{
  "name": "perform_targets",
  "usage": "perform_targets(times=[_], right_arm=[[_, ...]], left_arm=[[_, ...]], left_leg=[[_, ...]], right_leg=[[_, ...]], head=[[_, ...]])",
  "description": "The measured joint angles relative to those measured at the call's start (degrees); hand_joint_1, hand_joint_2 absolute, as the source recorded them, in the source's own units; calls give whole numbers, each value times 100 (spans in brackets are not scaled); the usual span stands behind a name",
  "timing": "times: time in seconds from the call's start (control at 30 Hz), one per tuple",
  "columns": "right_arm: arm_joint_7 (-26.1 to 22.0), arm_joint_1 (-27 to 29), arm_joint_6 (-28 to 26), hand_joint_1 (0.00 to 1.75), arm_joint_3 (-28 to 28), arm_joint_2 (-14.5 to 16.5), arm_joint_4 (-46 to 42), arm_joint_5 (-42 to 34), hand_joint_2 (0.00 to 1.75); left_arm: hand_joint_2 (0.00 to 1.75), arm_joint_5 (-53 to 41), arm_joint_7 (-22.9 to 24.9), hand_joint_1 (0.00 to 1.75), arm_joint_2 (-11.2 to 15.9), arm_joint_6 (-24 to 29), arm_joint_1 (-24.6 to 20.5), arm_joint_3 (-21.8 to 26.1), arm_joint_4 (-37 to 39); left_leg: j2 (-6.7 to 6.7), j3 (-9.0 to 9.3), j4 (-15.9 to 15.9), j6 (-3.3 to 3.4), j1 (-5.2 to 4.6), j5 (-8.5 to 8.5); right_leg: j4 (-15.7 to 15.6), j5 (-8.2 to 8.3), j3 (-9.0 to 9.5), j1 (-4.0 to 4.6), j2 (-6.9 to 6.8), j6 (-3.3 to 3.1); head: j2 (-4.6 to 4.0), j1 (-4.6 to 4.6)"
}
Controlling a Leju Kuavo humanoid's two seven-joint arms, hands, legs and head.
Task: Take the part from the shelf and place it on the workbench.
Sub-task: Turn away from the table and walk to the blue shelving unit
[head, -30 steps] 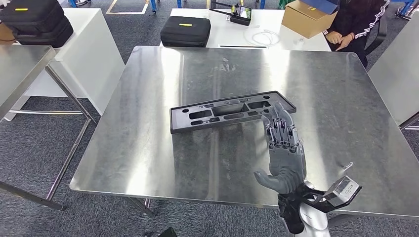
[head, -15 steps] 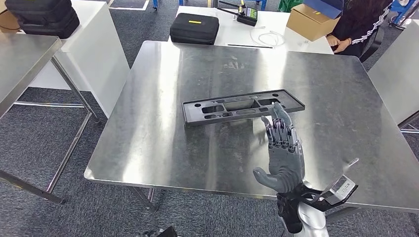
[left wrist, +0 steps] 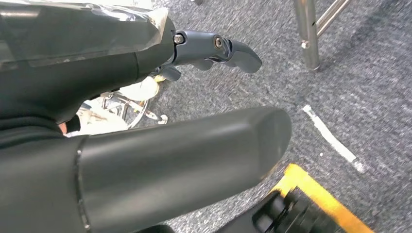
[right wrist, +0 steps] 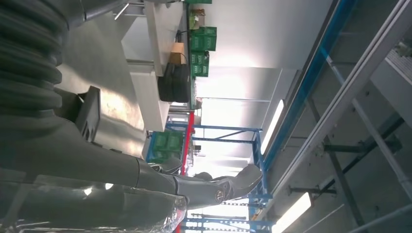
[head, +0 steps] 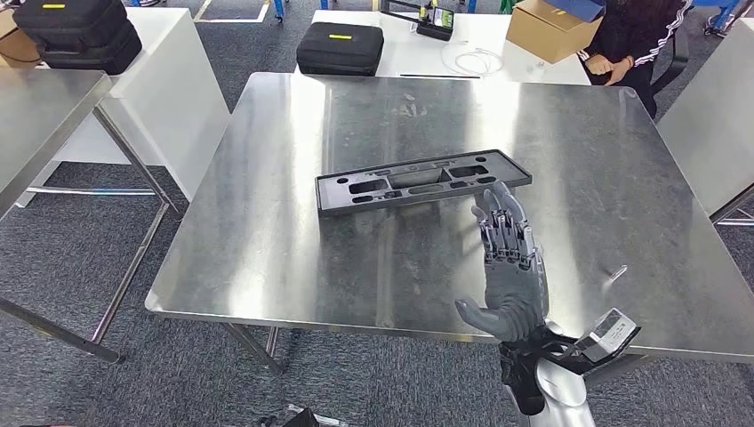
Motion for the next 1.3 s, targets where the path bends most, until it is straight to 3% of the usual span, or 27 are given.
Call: perform_targets(times=[0.03,0.07,0.13,0.2,0.33,0.4,0.47,0.5,0.53,0.57,0.63,0.7,0.73,0.77,0.83,0.87,0.93,1.0,1.03,1.07,1.1,1.17,1.2,1.23,1.3], right_arm=[[-1,-2,0,0,3,-1,16,-5,175],[-2,-3,0,0,7,-2,31,-10,175],[-7,-10,-1,0,17,-5,52,-19,175],[-11,-28,-10,0,28,-9,60,-28,175],[-17,-48,-50,0,40,-23,73,-45,175],[-19,-56,-64,0,42,-40,85,-49,175],[-20,-59,-83,0,46,-52,102,-52,175],[-20,-58,-95,0,48,-58,114,-55,175],[-20,-58,-104,0,49,-66,128,-58,175],[-20,-58,-109,0,49,-73,140,-61,175],[-20,-72,-113,0,49,-80,154,-63,175],[-24,-98,-114,0,50,-84,155,-66,175],[-27,-110,-115,0,50,-85,158,-69,175],[-30,-115,-116,0,51,-86,165,-72,175],[-33,-127,-119,0,53,-89,187,-75,175],[-36,-133,-123,0,58,-90,199,-74,175],[-43,-147,-150,0,72,-88,221,-73,175],[-47,-146,-193,0,80,-87,249,-73,175],[-48,-145,-216,0,81,-87,265,-74,175],[-48,-143,-242,0,81,-88,283,-75,175],[-44,-143,-271,0,80,-89,301,-76,175],[-10,-144,-349,0,75,-93,336,-62,175],[20,-146,-390,0,72,-95,359,-47,175],[49,-148,-431,0,69,-97,386,-31,175],[85,-144,-479,0,62,-103,455,-10,175]], left_arm=[[0,-1,-7,0,3,5,5,4,0],[0,-2,-14,0,7,13,8,6,0],[0,-6,-27,0,13,25,-1,9,0],[0,-14,-36,0,12,38,-12,10,0],[0,-19,-45,0,9,45,-7,14,0],[0,-19,-50,0,3,49,-16,21,0],[0,-20,-55,0,0,50,-17,29,0],[0,-21,-56,0,-1,49,-15,33,0],[0,-21,-57,0,0,47,-13,38,0],[0,-21,-58,0,1,46,-13,44,0],[0,-21,-63,0,-3,44,-14,54,0],[0,-22,-68,0,-10,45,-18,60,0],[0,-23,-70,0,-14,46,-19,61,0],[0,-23,-72,0,-16,46,-18,62,0],[0,-23,-74,0,-15,49,-14,63,1],[0,-23,-74,0,-11,50,-11,64,2],[0,-23,-74,0,0,55,-10,64,2],[0,-23,-74,0,9,57,-7,64,2],[0,-23,-74,0,14,58,-5,64,2],[0,-23,-74,0,20,60,-4,64,2],[0,-23,-73,0,25,61,-5,64,2],[0,-23,-73,0,28,66,-14,63,2],[0,-23,-72,0,27,71,-18,62,2],[0,-23,-68,0,27,74,-22,61,2],[0,-25,-58,0,27,78,-22,60,2]], left_leg=[[1,33,31,-14,16,18],[2,191,-181,-23,35,136],[0,694,-978,-36,69,422],[-21,970,-1481,-4,70,550],[-19,894,-1547,208,1,688],[2,802,-1572,309,8,789],[13,682,-1568,353,-12,875],[17,621,-1566,361,-25,920],[19,563,-1564,364,-38,962],[18,512,-1563,361,-49,1003],[10,442,-1561,340,-60,1076],[6,407,-1564,285,-72,1148],[7,400,-1567,252,-76,1184],[8,395,-1579,215,-79,1223],[4,360,-1553,149,-71,1214],[1,307,-1447,116,-62,1090],[-3,100,-903,53,-35,615],[-2,-110,-180,-5,-8,205],[-1,-121,9,-29,9,152],[1,-16,-26,-47,31,212],[4,200,-278,-60,54,339],[-6,751,-1046,-71,80,525],[-22,920,-1306,-48,74,570],[-39,993,-1449,-16,62,566],[-58,933,-1467,86,28,602]], right_leg=[[5,28,-38,-5,0,14],[13,52,-69,-12,1,32],[52,87,-122,-15,4,74],[92,115,-168,15,5,126],[111,159,-261,11,6,295],[518,-145,-457,-5,11,267],[1277,-579,-715,4,16,225],[1582,-716,-784,8,17,233],[1688,-765,-747,13,17,258],[1561,-732,-594,17,17,291],[750,-565,-7,37,17,319],[98,-450,426,92,19,270],[-21,-434,485,123,22,234],[-28,-401,465,146,24,197],[-56,-327,410,96,18,111],[-67,-276,385,63,10,52],[-71,-171,295,35,-4,-28],[-53,-74,156,36,-9,-47],[-38,-32,86,34,-11,-33],[-18,2,21,27,-12,-14],[8,30,-37,16,-11,6],[79,75,-144,7,-8,59],[107,97,-182,13,-6,89],[128,121,-212,24,-4,128],[117,189,-247,41,-1,223]], head=[[-1,-1],[-1,-2],[-2,-2],[-1,14],[-1,24],[-1,41],[0,56],[0,55],[0,54],[0,54],[1,54],[0,50],[0,50],[-1,50],[-1,53],[-1,48],[-1,36],[-1,29],[-1,28],[-2,27],[-1,26],[0,25],[0,33],[0,37],[0,51]])
